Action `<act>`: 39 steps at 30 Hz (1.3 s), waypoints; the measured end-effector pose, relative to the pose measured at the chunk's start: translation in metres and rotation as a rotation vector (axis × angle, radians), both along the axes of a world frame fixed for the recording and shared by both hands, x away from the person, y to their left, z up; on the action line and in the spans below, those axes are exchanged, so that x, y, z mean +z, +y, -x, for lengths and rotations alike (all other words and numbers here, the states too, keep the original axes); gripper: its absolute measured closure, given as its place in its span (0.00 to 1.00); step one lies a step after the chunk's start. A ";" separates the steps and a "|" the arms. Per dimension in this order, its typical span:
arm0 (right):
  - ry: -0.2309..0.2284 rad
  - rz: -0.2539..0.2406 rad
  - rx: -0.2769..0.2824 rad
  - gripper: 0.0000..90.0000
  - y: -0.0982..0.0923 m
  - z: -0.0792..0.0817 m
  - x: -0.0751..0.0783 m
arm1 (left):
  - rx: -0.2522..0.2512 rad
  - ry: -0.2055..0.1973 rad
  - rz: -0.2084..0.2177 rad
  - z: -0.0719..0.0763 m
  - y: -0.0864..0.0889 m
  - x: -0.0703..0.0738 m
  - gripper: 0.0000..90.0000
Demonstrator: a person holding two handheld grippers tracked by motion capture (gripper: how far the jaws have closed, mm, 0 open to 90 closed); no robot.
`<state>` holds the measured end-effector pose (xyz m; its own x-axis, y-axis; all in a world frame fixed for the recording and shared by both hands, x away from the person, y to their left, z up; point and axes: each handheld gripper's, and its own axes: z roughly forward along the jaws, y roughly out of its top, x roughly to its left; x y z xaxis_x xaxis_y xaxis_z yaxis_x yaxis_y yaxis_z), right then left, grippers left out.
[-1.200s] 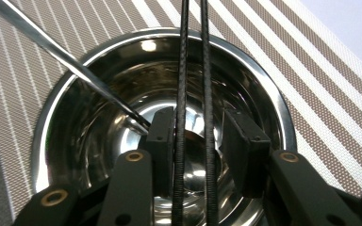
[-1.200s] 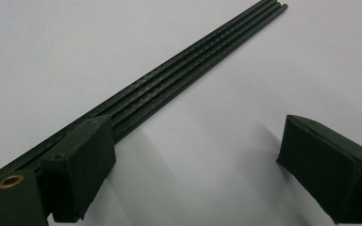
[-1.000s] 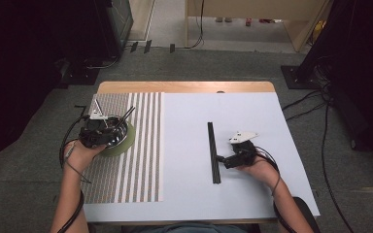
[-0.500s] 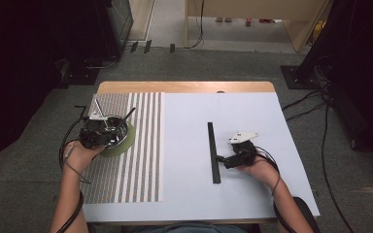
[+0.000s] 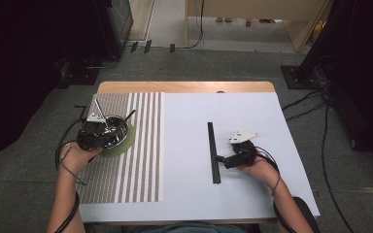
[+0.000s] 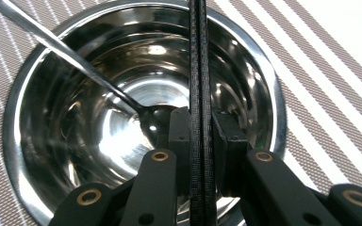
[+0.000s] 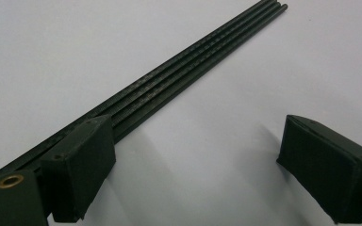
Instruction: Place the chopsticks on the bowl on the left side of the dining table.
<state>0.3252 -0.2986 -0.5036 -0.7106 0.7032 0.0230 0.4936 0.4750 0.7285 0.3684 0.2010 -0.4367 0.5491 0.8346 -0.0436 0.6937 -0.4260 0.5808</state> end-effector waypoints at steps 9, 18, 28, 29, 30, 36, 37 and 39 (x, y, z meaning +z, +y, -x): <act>0.000 0.000 0.000 0.12 0.000 0.000 0.000 | -0.027 -0.006 0.001 0.001 -0.003 0.000 0.89; 0.001 0.001 0.000 0.12 0.000 0.000 0.000 | -0.012 -0.064 0.038 0.004 0.000 0.008 0.74; 0.002 0.000 -0.001 0.12 0.000 0.000 0.000 | 0.033 -0.130 0.073 0.019 0.002 0.021 0.57; -0.001 0.001 0.001 0.12 0.000 0.000 0.000 | 0.038 -0.140 0.073 0.021 0.002 0.022 0.57; -0.001 0.001 0.001 0.12 0.000 0.000 0.000 | 0.041 -0.147 0.072 0.023 0.002 0.023 0.54; -0.001 0.001 0.002 0.12 0.000 0.000 0.000 | 0.098 -0.147 0.079 0.034 0.007 0.020 0.45; 0.000 0.001 0.001 0.12 0.000 0.000 0.000 | 0.104 -0.149 0.081 0.035 0.009 0.019 0.44; 0.000 0.000 0.001 0.12 0.000 0.000 0.000 | 0.122 -0.154 0.084 0.039 0.013 0.017 0.43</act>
<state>0.3252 -0.2987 -0.5036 -0.7112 0.7026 0.0224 0.4929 0.4757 0.7285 0.3292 0.2136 -0.4193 0.4495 0.8924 -0.0397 0.6379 -0.2896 0.7136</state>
